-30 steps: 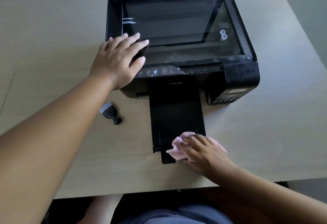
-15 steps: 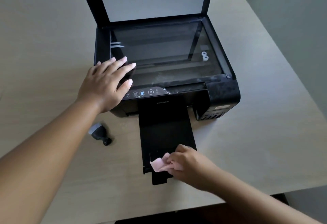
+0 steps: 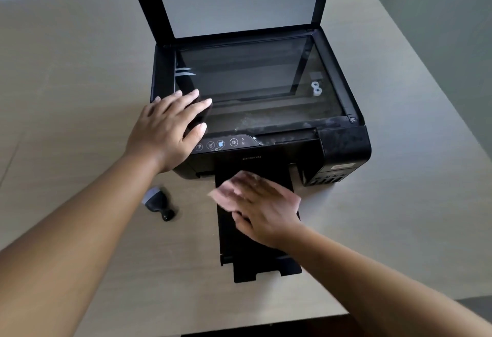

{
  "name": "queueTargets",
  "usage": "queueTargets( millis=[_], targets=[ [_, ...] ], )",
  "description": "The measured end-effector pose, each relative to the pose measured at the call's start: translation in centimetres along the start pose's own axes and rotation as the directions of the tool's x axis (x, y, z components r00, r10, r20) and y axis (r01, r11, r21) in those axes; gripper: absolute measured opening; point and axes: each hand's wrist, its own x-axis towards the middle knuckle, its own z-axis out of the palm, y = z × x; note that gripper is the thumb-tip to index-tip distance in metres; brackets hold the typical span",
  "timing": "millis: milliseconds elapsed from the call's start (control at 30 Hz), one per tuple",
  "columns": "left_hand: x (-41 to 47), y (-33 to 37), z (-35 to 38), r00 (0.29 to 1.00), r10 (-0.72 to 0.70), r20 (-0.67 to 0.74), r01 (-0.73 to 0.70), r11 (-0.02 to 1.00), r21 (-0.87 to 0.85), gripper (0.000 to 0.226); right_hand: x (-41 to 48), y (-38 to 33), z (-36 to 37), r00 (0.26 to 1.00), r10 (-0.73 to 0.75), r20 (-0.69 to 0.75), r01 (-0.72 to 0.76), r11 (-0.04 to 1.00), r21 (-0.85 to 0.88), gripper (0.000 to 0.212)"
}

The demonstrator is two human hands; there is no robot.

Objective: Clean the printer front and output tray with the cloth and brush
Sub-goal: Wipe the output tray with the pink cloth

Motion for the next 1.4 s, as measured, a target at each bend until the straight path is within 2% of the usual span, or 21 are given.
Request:
queueTargets(
  millis=[33, 67, 133, 200, 267, 333, 400, 467, 500, 533, 600, 667, 733, 833, 933, 1067, 1133, 1200, 1300, 1333, 1400],
  targets=[
    [0.0, 0.0, 0.0, 1.0, 0.001, 0.0, -0.001, 1.0, 0.0, 0.057, -0.4, 1.0, 0.1, 0.994, -0.113, 0.008, 0.113, 0.994, -0.008, 0.046],
    [0.0, 0.0, 0.0, 1.0, 0.001, 0.0, -0.001, 1.0, 0.001, 0.056, -0.8, 2.3, 0.1, 0.992, -0.123, 0.001, 0.123, 0.992, -0.032, 0.042],
    [0.0, 0.0, 0.1, 1.0, -0.001, -0.002, 0.001, 1.0, 0.003, 0.056, -1.2, 4.2, -0.1, 0.985, 0.154, -0.073, -0.159, 0.985, -0.068, 0.04],
    [0.0, 0.0, 0.1, 1.0, 0.001, -0.003, -0.001, 1.0, 0.004, 0.055, -0.4, 3.6, 0.1, 0.888, 0.448, -0.105, -0.457, 0.884, -0.098, 0.043],
    [0.0, 0.0, 0.1, 1.0, -0.001, -0.001, 0.001, 1.0, 0.002, 0.055, 1.4, 1.4, 0.8, 0.854, 0.514, -0.086, -0.521, 0.837, -0.17, 0.044],
    [0.1, 0.0, 0.1, 1.0, -0.002, 0.001, 0.002, 1.0, 0.002, 0.056, 2.6, -0.8, 1.3, 0.907, 0.414, -0.077, -0.42, 0.903, -0.087, 0.043],
    [0.1, 0.0, 0.1, 1.0, -0.002, 0.004, 0.002, 1.0, 0.003, 0.056, 2.1, -1.4, 1.3, 0.989, 0.141, -0.037, -0.141, 0.99, -0.018, 0.042],
    [0.0, -0.1, 0.2, 1.0, -0.003, 0.002, 0.003, 1.0, 0.002, 0.055, -0.1, -0.3, 1.0, 0.993, -0.12, 0.01, 0.12, 0.993, -0.019, 0.038],
    [0.0, -0.1, 0.2, 1.0, -0.004, -0.002, 0.004, 1.0, -0.001, 0.055, -1.6, 0.6, 0.9, 0.985, -0.169, 0.025, 0.17, 0.984, -0.044, 0.037],
    [0.1, -0.1, 0.1, 1.0, -0.005, -0.006, 0.005, 1.0, -0.005, 0.055, -3.0, 1.6, 0.9, 0.99, -0.143, 0.013, 0.143, 0.987, -0.078, 0.038],
    [0.1, 0.0, 0.1, 1.0, -0.005, -0.009, 0.005, 1.0, -0.005, 0.055, -4.7, 2.7, 1.1, 0.994, 0.082, -0.073, -0.088, 0.992, -0.093, 0.041],
    [0.1, 0.0, 0.1, 1.0, -0.008, -0.004, 0.008, 1.0, -0.005, 0.055, -3.5, 1.5, 1.3, 0.931, 0.346, -0.117, -0.357, 0.929, -0.099, 0.041],
    [0.1, 0.1, 0.1, 1.0, -0.008, 0.005, 0.008, 1.0, -0.008, 0.056, -1.2, -0.8, 1.9, 0.892, 0.438, -0.109, -0.448, 0.889, -0.095, 0.043],
    [0.1, 0.0, 0.0, 1.0, -0.009, 0.005, 0.009, 1.0, -0.013, 0.056, 0.1, -2.5, 1.4, 0.987, 0.159, -0.004, -0.159, 0.987, -0.034, 0.039],
    [0.2, -0.2, 0.0, 1.0, -0.013, 0.011, 0.014, 1.0, -0.019, 0.055, -2.9, -1.6, 0.6, 0.981, -0.164, 0.106, 0.161, 0.986, 0.039, 0.049],
    [0.1, 0.3, 0.1, 1.0, -0.016, 0.021, 0.017, 1.0, -0.019, 0.055, -7.7, 1.2, 0.3, 0.946, -0.285, 0.153, 0.279, 0.958, 0.062, 0.035],
    [0.1, 0.2, 0.1, 1.0, -0.017, 0.022, 0.017, 1.0, -0.018, 0.054, -7.8, 1.3, -0.2, 0.965, -0.228, 0.13, 0.233, 0.972, -0.023, 0.035],
    [0.1, -0.1, 0.0, 0.999, -0.022, 0.029, 0.023, 0.999, -0.023, 0.054, -5.9, -0.2, -0.2, 0.998, -0.056, 0.01, 0.056, 0.998, -0.021, 0.042],
    [0.1, 0.0, 0.2, 0.999, -0.017, 0.032, 0.017, 1.0, -0.021, 0.053, -2.0, -2.8, 0.5, 0.904, 0.344, -0.254, -0.293, 0.931, 0.217, 0.038],
    [0.1, -0.1, 0.2, 0.999, -0.017, 0.031, 0.017, 1.0, -0.022, 0.053, -0.8, -3.6, 0.6, 0.88, 0.397, -0.262, -0.346, 0.912, 0.22, 0.038],
    [0.1, -0.3, 0.2, 0.999, -0.017, 0.035, 0.018, 0.999, -0.03, 0.053, 0.5, -5.2, 0.7, 0.95, 0.279, -0.138, -0.274, 0.96, 0.057, 0.048]
  ],
)
